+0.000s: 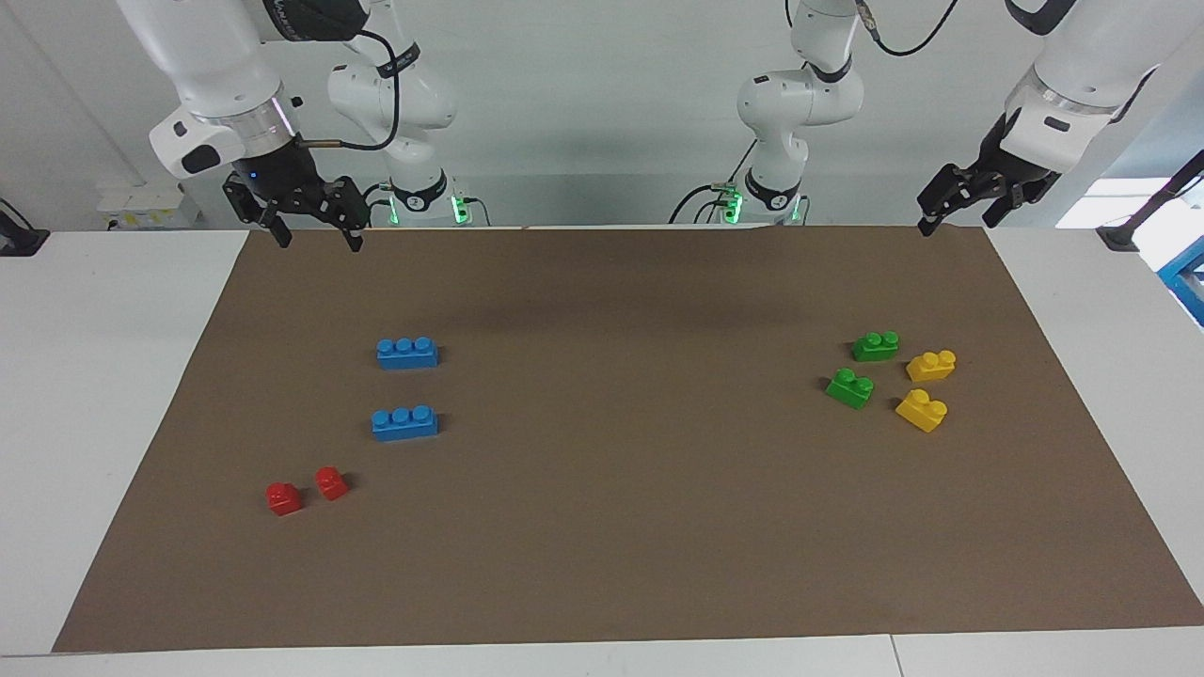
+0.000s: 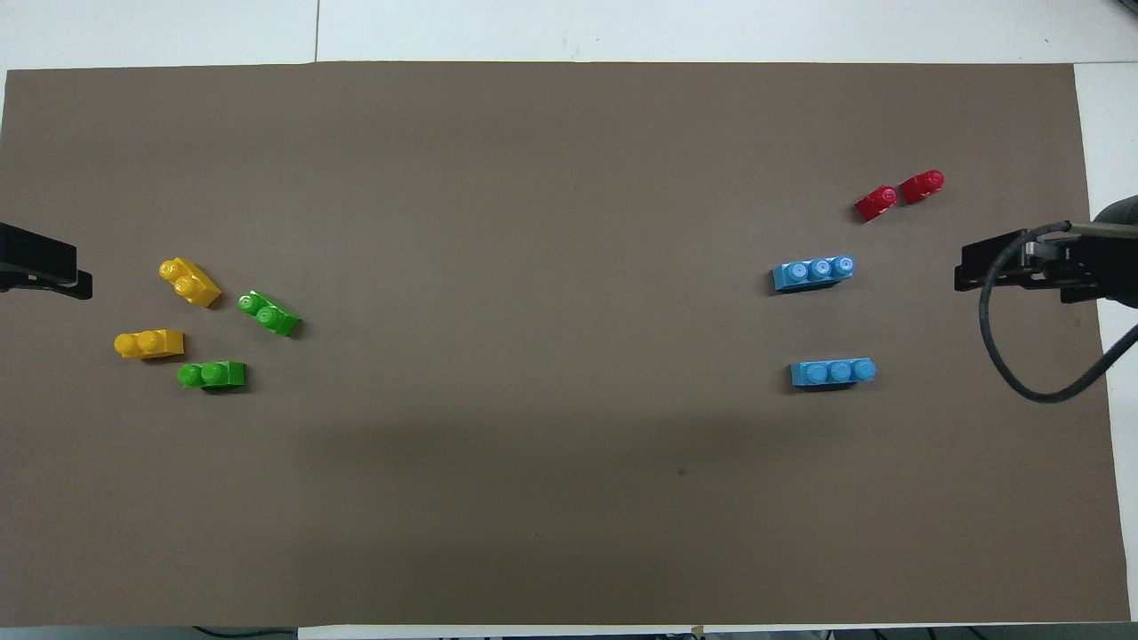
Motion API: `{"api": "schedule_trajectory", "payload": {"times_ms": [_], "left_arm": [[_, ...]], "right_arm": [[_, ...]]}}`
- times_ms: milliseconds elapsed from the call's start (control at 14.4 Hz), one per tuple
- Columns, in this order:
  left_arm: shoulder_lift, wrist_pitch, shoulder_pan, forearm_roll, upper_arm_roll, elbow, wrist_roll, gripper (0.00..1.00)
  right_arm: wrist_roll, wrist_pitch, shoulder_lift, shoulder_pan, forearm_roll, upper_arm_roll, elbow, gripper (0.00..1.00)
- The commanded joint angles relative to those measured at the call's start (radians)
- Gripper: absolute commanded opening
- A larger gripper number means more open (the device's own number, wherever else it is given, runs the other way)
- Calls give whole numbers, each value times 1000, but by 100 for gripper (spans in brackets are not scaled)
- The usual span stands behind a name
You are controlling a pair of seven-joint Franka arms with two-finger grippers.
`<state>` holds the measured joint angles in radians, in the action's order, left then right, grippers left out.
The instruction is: Remove green block with left arm and hold with right
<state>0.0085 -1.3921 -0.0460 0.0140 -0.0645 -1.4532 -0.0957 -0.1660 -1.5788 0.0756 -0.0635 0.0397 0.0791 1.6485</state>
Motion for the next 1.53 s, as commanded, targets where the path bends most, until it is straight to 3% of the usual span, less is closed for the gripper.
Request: {"api": "schedule_trajectory", "payload": {"times_ms": [0,1457], "left_arm": [[-10,5,2,14,3,2,14,100],[-10,4,2,12,3,1,14,100]], "right_arm": [[23,2,-7,85,-24,-114,-10,100],[86,14,21,73,-57,-110,45,100]]}}
